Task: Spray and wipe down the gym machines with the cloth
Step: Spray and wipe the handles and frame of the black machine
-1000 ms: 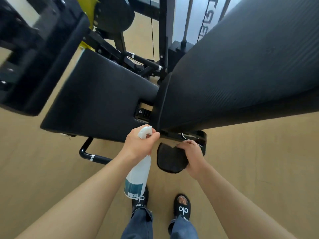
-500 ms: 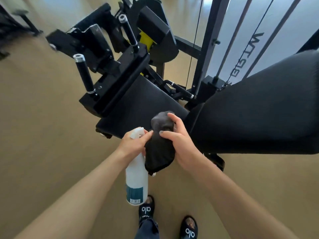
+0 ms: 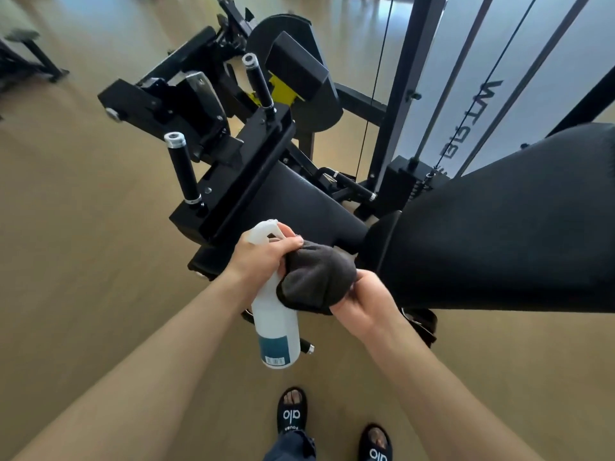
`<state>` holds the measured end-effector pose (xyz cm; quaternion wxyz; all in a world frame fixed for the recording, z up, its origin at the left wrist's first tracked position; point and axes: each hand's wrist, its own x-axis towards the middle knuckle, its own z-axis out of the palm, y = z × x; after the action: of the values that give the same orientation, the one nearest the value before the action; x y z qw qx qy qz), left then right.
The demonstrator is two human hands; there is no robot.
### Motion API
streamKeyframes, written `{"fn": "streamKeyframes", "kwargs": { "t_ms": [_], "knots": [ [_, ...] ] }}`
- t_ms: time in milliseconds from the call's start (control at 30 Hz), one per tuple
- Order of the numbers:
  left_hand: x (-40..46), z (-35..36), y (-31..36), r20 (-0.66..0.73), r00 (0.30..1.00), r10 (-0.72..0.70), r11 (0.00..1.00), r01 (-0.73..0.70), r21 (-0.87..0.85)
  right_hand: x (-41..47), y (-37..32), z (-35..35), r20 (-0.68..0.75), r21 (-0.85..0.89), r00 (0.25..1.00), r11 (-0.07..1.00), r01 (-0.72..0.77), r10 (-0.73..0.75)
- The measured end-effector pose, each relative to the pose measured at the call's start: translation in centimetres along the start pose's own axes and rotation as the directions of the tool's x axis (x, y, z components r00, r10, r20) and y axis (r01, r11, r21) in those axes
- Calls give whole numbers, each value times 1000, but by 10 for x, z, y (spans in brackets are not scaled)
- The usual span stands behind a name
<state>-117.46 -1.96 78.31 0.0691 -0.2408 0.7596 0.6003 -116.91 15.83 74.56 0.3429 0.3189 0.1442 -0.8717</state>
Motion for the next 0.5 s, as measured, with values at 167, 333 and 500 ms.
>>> {"fn": "streamKeyframes", "kwargs": {
  "t_ms": [167,333,500],
  "knots": [
    [13,-28,6,47,998,50,999,-51,19,18,19,19,81,-169,996,985,-25,40],
    [29,-66,10,99,992,77,996,-81,42,34,40,54,55,-250,991,959,131,-122],
    [48,-103,5,52,994,97,989,-102,106,48,64,89,141,-377,988,919,115,-66]
  ]
}}
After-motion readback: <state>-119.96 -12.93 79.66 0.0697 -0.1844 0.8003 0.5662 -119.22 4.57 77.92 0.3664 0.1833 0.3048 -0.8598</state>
